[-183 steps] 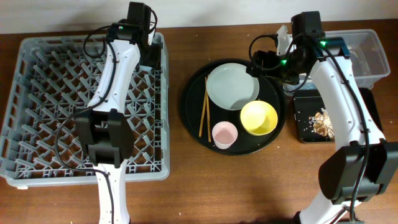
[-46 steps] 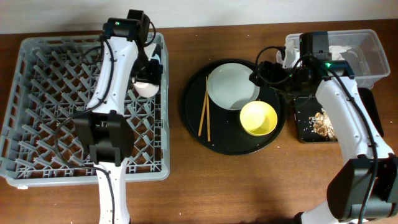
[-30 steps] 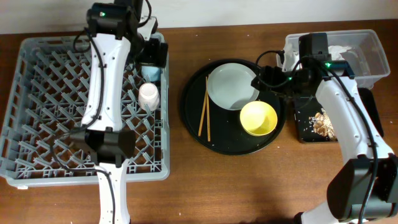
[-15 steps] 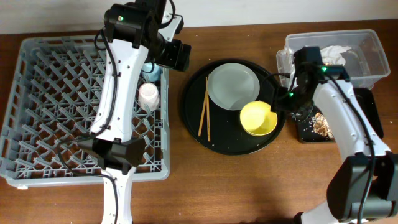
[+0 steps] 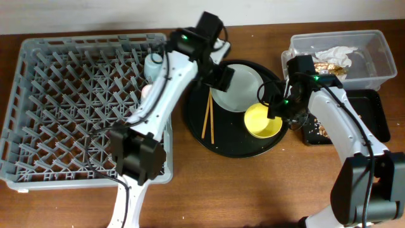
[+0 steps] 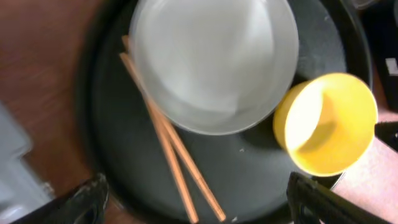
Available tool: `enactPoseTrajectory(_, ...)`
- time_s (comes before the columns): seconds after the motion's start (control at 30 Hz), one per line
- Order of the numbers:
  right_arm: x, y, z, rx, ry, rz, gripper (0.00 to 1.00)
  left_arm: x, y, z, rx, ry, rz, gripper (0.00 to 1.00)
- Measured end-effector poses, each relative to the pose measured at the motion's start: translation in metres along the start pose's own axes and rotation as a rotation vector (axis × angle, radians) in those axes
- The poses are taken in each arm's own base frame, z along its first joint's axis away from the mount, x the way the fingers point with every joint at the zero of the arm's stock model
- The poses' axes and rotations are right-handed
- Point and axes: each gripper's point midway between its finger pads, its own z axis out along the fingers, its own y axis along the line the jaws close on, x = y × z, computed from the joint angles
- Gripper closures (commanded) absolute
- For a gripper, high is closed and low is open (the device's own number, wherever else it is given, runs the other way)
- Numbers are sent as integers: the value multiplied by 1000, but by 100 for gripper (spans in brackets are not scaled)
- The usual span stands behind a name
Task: Sort waste into correct bins and load items into the dishwasher rack
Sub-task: 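Reach the left gripper to the yellow bowl and grasp it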
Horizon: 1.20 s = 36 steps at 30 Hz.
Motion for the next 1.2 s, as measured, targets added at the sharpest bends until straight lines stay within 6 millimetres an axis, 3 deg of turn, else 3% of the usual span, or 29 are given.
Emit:
enactPoseTrajectory(0.07,-3,-8,-1,-1,-1,43,32,9,-21,22,22,27,17,10)
enactPoseTrajectory(0.17,-10,-34,-9,-18,2,156,32,21,-49,46,48,54,21,11)
enactPoseTrajectory(0.2,-14,-43,-13,-19,-2,185,32,23,-55,50,51,59,24,16)
enactPoseTrajectory(0.3,-18,-68,-20,-17,-5,267,32,25,-77,57,69,55,46,18)
enactPoseTrajectory(0.4,-16,-81,-22,-10,4,300,32,33,-95,69,80,78,73,25)
enactPoseTrajectory(0.53,-16,-81,-22,-13,4,293,32,44,-91,94,70,134,54,37)
enactPoseTrajectory(0.63,-16,-80,-22,-13,4,288,32,52,-88,111,63,171,33,54)
enactPoseTrajectory(0.77,-16,-81,-22,-13,4,275,32,56,-88,115,62,183,25,56)
enactPoseTrajectory(0.87,-16,-80,-22,-13,4,274,32,59,-90,121,61,196,22,86)
enactPoseTrajectory(0.93,-16,-80,-22,-13,4,270,32,62,-91,126,59,207,17,99)
enactPoseTrajectory(1.1,-16,-80,-22,-13,4,270,32,64,-94,125,68,216,16,99)
enactPoseTrajectory(1.2,-16,-80,-22,-13,4,269,31,68,-82,104,-22,258,18,99)
